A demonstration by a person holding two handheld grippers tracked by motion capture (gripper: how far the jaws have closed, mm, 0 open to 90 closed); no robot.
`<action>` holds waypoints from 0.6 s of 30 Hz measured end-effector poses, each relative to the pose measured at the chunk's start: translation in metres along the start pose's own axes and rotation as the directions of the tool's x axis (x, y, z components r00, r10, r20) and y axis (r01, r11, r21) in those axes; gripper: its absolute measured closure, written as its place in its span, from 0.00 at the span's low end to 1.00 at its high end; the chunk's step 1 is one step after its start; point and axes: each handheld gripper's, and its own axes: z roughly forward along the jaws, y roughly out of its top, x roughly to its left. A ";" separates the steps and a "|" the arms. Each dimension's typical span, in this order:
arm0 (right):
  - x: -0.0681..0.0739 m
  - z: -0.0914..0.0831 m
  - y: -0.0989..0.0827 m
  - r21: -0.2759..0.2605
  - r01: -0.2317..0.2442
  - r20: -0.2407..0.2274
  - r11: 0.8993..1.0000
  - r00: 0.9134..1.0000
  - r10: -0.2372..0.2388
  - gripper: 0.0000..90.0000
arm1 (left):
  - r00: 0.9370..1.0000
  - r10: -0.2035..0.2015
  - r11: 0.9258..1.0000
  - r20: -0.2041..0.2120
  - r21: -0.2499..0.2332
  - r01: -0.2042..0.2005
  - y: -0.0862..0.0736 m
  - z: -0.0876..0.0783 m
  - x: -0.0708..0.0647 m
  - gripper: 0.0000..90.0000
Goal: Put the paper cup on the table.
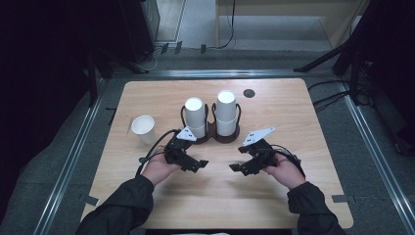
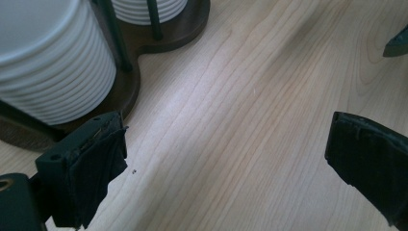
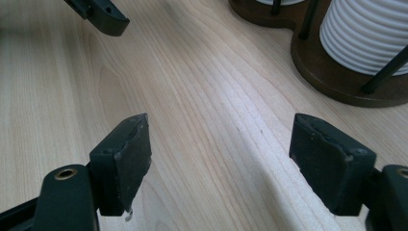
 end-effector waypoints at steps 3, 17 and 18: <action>0.000 0.001 -0.002 0.007 0.002 0.001 1.000 1.000 -0.002 0.25 | 0.999 0.033 0.999 -0.001 -0.027 -0.033 0.002 0.005 -0.004 0.01; 0.005 0.006 -0.003 0.037 0.037 0.001 0.999 0.999 -0.037 0.25 | 0.996 0.060 0.997 0.060 0.042 -0.062 0.002 0.023 -0.014 0.01; 0.006 0.007 -0.003 0.041 0.040 -0.001 0.998 0.999 -0.040 0.25 | 0.996 0.062 0.997 0.059 0.050 -0.065 0.002 0.024 -0.015 0.01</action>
